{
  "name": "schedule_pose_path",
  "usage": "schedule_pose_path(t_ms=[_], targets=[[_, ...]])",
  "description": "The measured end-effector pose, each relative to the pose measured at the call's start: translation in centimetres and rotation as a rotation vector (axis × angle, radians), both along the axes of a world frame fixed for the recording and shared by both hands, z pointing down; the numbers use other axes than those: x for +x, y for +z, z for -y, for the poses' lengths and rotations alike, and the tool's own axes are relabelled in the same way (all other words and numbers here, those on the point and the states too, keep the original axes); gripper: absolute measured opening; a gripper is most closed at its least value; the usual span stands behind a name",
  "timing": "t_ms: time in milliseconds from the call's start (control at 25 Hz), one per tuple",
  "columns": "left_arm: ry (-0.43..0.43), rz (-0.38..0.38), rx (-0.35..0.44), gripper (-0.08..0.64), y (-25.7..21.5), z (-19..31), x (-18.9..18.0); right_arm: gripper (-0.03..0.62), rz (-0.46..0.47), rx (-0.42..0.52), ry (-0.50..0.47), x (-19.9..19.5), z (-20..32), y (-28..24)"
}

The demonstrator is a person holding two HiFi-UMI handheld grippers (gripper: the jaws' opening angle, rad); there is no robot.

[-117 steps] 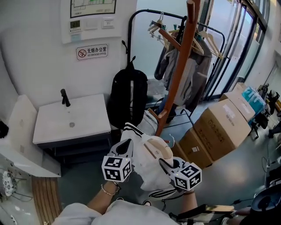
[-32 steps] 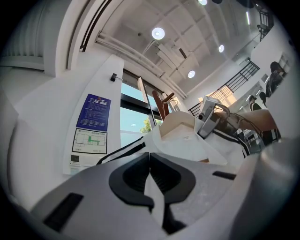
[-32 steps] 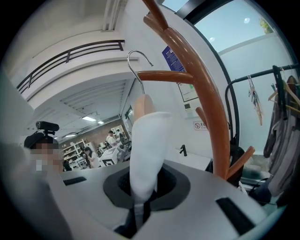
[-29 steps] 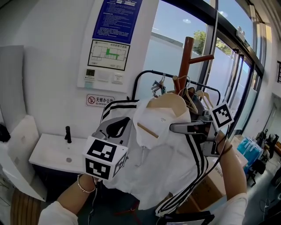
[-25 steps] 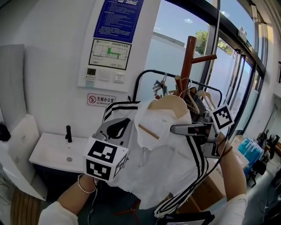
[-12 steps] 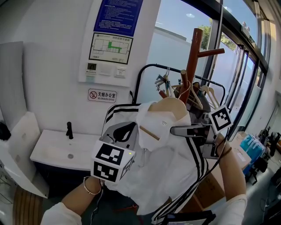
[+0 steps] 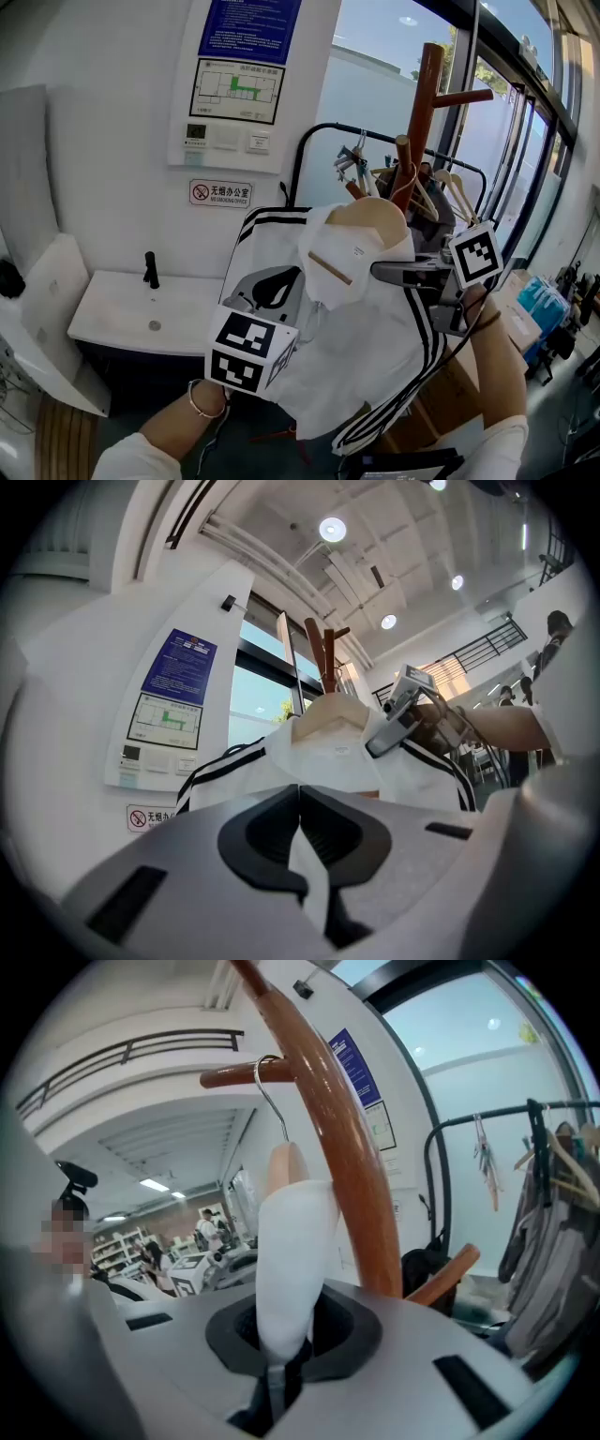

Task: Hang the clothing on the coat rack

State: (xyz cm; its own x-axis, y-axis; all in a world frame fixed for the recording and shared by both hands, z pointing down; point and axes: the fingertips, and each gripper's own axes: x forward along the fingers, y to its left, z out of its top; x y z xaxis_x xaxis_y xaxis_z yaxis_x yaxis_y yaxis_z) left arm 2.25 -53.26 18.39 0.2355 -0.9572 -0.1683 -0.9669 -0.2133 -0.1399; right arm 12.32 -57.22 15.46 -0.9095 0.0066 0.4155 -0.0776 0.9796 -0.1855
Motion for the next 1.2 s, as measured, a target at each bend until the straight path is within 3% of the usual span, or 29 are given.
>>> schedule_pose_path(t_ms=[80,200,280,400,560,1200], targets=[[0.005,-0.010,-0.011,0.009,0.8,0.1,0.3,0.035,-0.031,0.077,0.035,0.0,0.6,0.1],[0.018,-0.023,-0.026,0.009,2.1,0.1,0.9,0.060,-0.051,0.099,0.078,0.0,1.2,0.5],[0.030,-0.030,-0.040,0.009,2.9,0.2,1.4,0.097,-0.072,0.101,0.126,0.4,1.5,1.4],[0.045,-0.044,-0.057,0.009,4.0,0.2,1.9,0.160,-0.105,0.210,0.180,1.1,2.1,2.2],[0.061,-0.067,-0.068,0.009,4.9,0.2,2.5,0.221,-0.077,0.273,0.208,1.6,2.2,1.6],[0.108,-0.134,-0.090,0.009,7.0,-1.0,2.5,0.272,-0.094,0.407,0.321,2.0,1.1,1.2]])
